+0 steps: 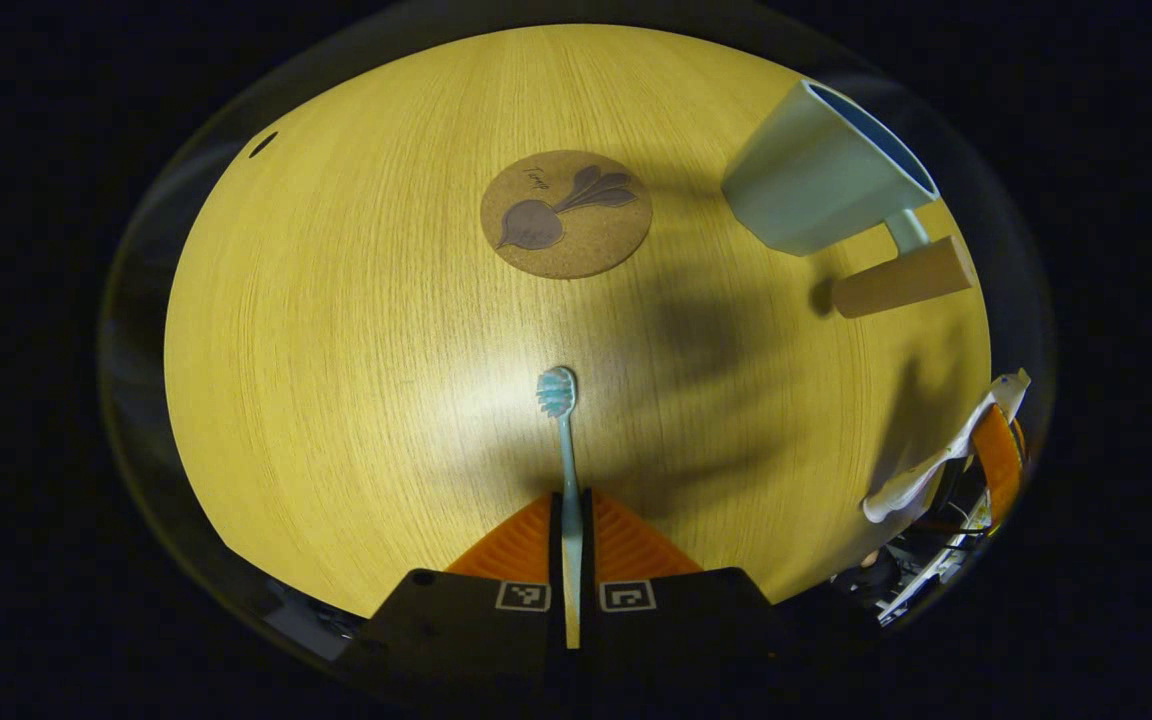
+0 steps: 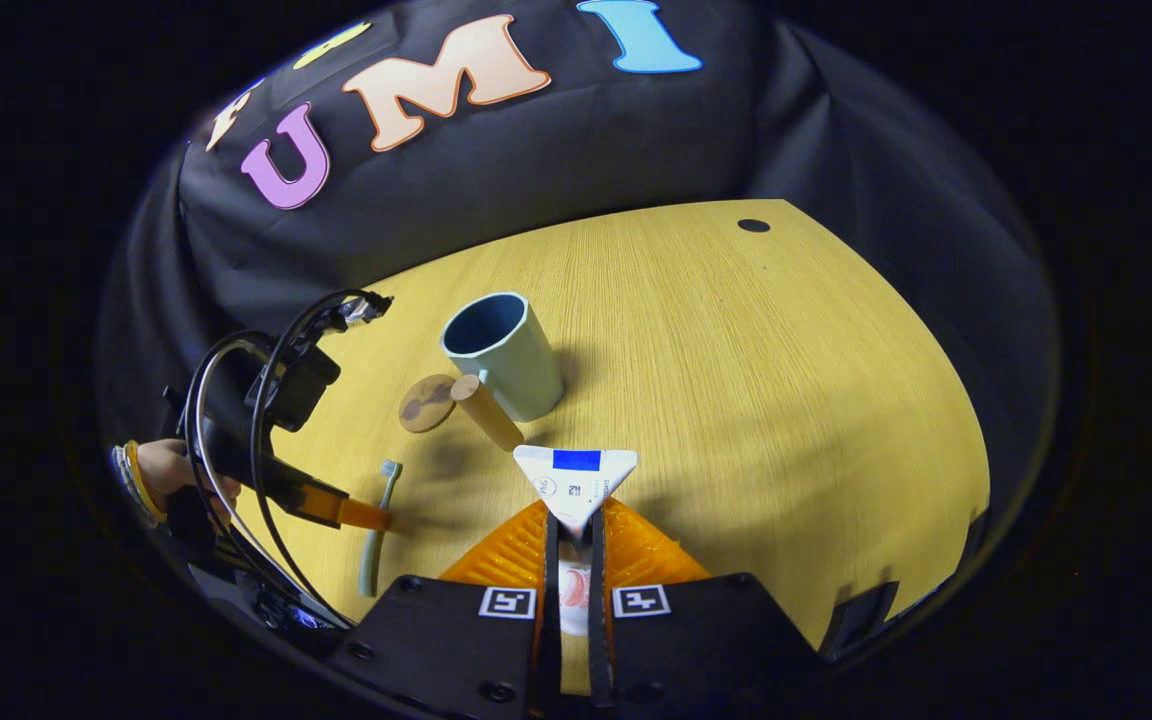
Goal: Put the toothbrush and toothpaste on the desktop into the cup, then pick up the cup and place it on the coaster on the desktop.
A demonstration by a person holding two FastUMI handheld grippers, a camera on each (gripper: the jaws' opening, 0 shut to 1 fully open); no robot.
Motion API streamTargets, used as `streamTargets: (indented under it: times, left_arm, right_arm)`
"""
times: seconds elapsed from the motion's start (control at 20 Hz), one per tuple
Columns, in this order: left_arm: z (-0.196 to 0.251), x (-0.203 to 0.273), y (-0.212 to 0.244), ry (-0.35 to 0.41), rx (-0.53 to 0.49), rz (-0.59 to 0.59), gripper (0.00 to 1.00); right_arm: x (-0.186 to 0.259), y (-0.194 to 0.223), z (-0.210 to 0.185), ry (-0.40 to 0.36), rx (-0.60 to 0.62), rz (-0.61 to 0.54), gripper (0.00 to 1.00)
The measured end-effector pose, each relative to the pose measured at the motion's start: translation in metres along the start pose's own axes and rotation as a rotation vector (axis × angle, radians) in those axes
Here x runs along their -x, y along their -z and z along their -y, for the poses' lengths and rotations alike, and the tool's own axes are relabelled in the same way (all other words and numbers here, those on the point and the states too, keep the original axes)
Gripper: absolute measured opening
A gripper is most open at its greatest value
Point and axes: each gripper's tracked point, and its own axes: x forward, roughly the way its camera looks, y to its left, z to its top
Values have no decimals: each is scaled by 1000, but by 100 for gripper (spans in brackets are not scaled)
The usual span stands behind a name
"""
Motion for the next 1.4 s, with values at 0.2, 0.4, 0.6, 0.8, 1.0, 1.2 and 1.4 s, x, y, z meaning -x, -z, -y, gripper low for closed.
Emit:
streamTargets:
  times: [0.2, 0.4, 0.6, 0.8, 1.0, 1.2, 1.4]
  left_arm:
    - [4, 3, -1, 72, 79, 77, 2]
    - [15, 13, -2, 195, 229, 157, 1]
    - [8, 30, -11, 255, 318, 266, 1]
    - [1, 58, -15, 289, 353, 346, 0]
    - [-9, 86, -28, 258, 289, 448, 0]
    - [-3, 119, -54, 285, 250, 582, 0]
    - [3, 142, -79, 326, 253, 687, 0]
  right_arm:
    - [-1, -5, -4, -13, -21, 2, 13]
    - [1, -22, -2, -6, -36, 39, 14]
    - [4, -48, -7, -20, -81, 97, 13]
    - [16, -80, -19, -95, -145, 171, 13]
    - [31, -128, -31, -223, -251, 276, 13]
    - [42, -154, -25, -244, -237, 367, 11]
    - [41, -162, -28, -288, -229, 395, 11]
